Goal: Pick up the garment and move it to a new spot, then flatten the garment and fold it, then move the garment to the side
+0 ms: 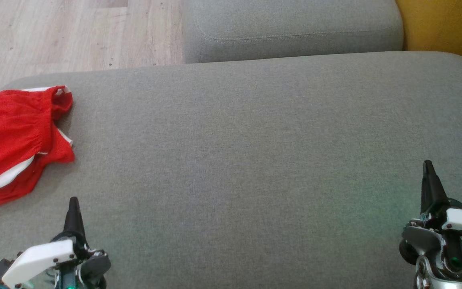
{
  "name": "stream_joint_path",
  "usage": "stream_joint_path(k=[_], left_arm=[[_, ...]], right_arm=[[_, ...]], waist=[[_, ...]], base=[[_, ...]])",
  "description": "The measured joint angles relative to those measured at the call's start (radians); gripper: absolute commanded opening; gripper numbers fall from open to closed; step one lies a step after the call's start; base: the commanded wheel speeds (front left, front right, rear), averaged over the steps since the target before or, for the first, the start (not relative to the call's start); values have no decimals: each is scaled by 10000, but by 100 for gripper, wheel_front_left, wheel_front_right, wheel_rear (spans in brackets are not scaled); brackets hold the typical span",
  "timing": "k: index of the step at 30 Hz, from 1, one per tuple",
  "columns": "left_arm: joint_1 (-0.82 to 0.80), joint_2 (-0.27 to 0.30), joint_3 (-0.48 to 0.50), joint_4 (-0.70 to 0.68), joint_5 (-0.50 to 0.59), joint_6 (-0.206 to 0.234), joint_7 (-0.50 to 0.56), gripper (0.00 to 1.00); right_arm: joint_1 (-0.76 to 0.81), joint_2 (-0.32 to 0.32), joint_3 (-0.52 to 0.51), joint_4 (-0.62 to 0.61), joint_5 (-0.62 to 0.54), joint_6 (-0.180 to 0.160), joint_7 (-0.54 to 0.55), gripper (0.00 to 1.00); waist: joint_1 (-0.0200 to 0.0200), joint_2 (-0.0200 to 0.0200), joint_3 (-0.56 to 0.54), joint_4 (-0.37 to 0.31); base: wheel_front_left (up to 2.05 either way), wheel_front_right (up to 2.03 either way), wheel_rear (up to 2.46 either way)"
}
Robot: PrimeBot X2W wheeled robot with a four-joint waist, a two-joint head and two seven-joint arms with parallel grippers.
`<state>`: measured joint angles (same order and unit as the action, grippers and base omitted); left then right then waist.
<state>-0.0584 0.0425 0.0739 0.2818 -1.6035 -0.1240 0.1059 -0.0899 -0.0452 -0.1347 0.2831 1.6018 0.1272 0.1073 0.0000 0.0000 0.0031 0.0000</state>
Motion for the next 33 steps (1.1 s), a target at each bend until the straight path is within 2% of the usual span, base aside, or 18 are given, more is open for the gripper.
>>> stream_joint_path(k=[33], left_arm=[[0,0,0,0,0,0,0,0]], right_arm=[[1,2,0,0,0,0,0,0]], waist=[[0,0,0,0]], base=[[0,0,0]])
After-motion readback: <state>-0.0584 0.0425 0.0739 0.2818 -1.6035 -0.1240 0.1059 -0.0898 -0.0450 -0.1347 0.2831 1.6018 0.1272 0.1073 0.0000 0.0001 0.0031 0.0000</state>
